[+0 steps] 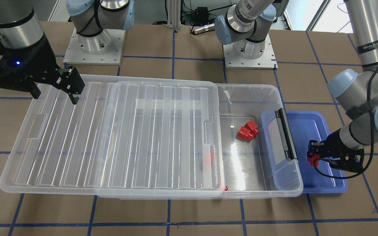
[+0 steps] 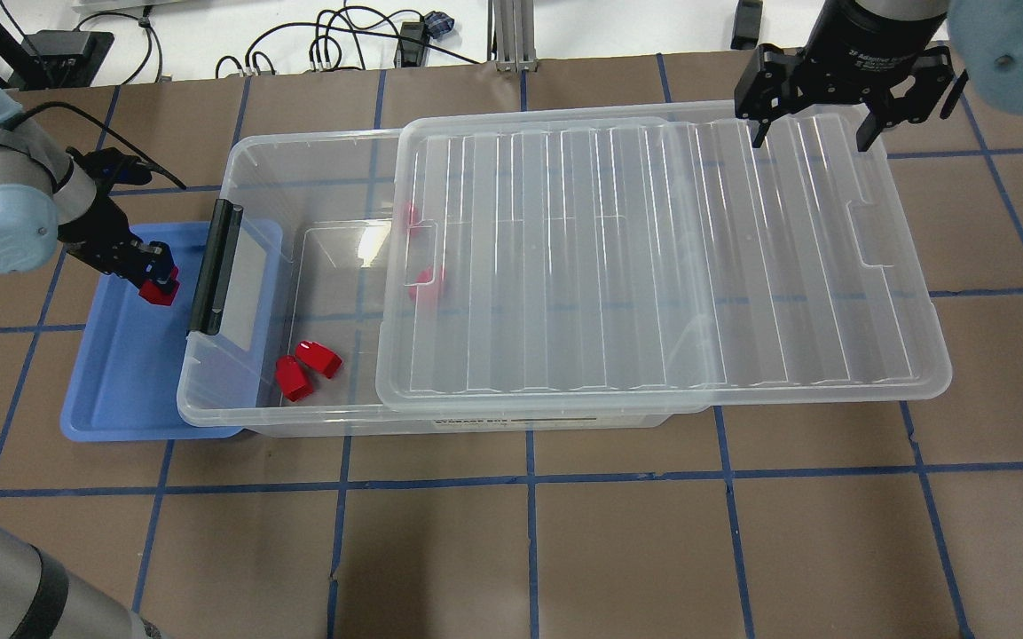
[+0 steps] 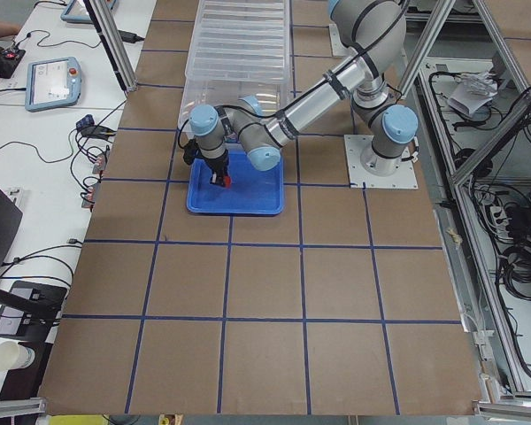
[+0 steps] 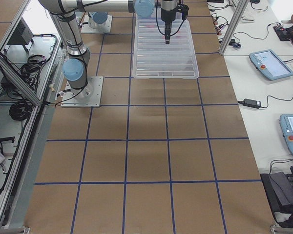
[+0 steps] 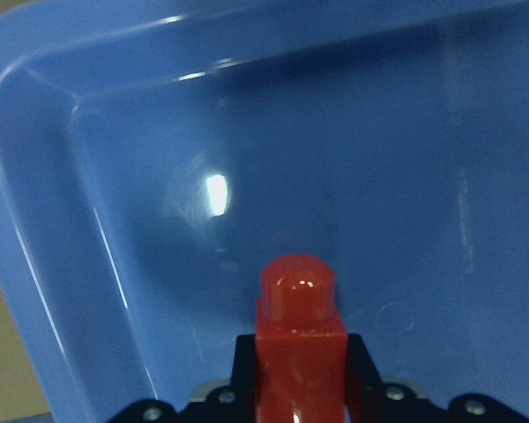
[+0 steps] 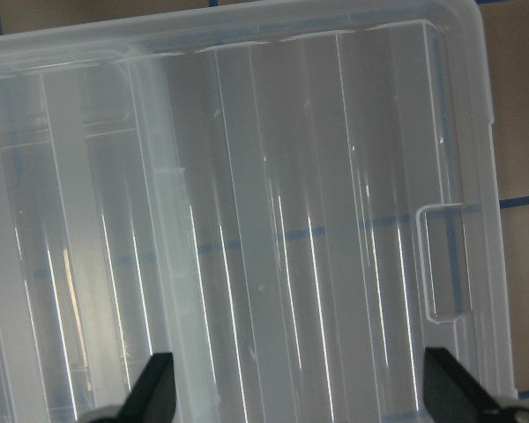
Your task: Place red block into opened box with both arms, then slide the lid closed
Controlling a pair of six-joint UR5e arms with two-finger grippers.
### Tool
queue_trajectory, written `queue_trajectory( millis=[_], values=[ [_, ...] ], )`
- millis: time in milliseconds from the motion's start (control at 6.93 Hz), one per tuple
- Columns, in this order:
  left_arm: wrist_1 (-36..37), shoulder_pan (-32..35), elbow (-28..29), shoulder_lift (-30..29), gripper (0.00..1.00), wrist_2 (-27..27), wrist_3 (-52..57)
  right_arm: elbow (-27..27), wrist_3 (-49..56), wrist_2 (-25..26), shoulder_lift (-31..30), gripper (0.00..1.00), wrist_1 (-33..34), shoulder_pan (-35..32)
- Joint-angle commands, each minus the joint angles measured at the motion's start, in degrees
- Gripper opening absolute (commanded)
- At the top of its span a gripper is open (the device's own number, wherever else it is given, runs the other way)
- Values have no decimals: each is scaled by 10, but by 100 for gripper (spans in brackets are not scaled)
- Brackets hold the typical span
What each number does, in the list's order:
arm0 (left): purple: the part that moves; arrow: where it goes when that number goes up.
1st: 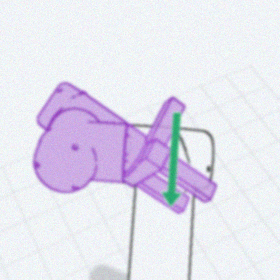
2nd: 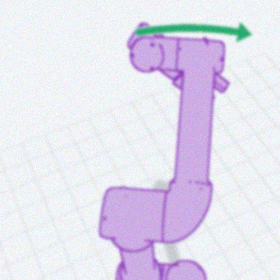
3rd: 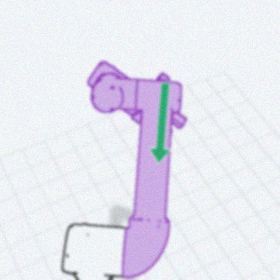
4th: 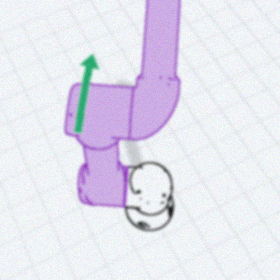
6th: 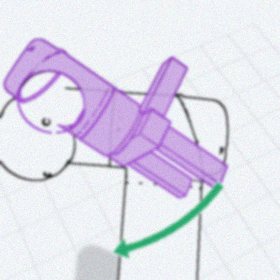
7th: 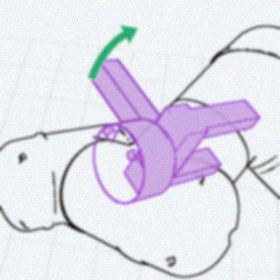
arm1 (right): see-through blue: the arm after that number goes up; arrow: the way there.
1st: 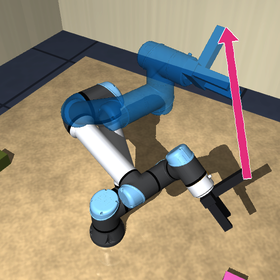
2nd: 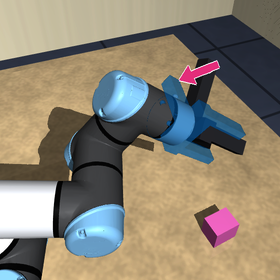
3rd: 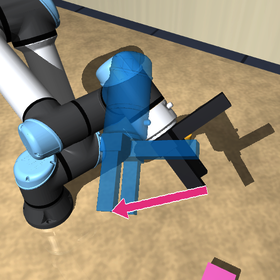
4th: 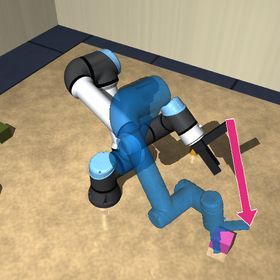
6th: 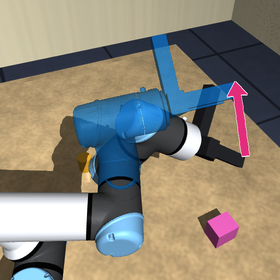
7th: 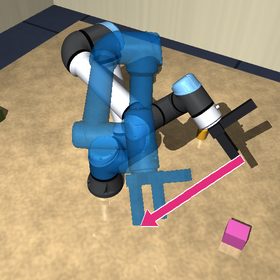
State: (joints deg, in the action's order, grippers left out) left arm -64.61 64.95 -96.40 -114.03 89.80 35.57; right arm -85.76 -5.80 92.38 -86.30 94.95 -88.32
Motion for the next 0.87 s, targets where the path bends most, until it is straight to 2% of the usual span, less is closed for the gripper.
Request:
queue_trajectory(
  millis=[0,144,288,721],
  values=[
    [-134,33,82,59,0,-24,-50,0,0,1,1,100,0,0],
    [-201,60,130,75,0,-23,-65,0,0,1,1,100,0,0],
    [-219,94,149,83,0,-21,-117,0,0,1,2,100,0,0],
    [-206,207,102,113,0,-20,-270,-1,0,1,3,100,0,0]
  ],
)
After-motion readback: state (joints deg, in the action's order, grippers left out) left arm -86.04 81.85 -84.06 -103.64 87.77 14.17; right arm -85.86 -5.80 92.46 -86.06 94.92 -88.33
